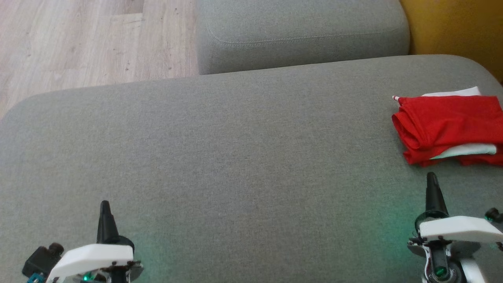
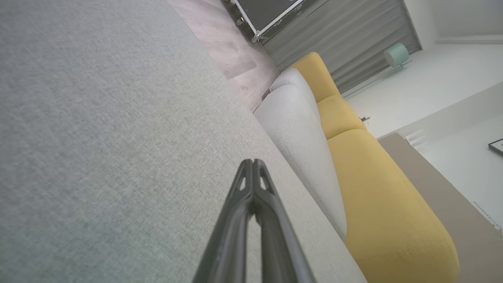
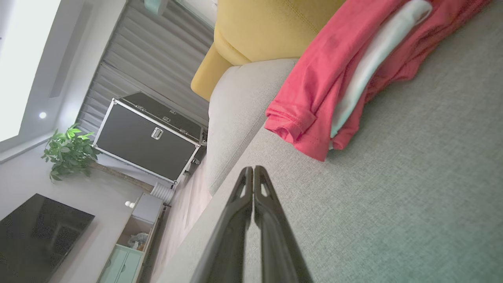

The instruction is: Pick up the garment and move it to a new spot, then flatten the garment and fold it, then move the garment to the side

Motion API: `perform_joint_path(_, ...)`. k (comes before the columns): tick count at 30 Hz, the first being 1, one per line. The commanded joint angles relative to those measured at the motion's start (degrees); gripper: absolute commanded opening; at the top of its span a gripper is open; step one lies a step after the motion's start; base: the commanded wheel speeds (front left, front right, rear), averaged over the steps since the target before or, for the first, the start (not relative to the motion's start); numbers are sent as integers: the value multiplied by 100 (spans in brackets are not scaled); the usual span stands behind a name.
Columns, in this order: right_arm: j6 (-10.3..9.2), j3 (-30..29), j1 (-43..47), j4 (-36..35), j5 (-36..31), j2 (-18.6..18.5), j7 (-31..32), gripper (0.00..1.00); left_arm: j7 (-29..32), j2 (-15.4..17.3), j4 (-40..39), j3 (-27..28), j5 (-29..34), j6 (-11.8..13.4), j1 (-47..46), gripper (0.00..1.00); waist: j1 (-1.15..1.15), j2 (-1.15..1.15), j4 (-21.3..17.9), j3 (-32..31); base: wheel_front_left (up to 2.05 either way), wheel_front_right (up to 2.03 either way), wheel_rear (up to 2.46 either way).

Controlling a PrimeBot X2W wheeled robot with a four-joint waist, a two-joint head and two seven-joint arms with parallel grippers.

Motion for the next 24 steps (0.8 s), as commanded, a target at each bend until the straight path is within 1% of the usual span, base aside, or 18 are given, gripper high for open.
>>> perform_joint_path(1, 7, 39, -279, -234, 140, -21, 66, 0, 40, 35, -211, 167, -113, -32, -300, 0, 0, 0, 2, 1, 0, 0, 0)
perform_joint_path(24, 9, -79, -300, -376, 1622, -24, 447, 0, 429, 46, -260, 359, -1396, -137, -390, 0, 0, 0, 48, 25, 0, 0, 0)
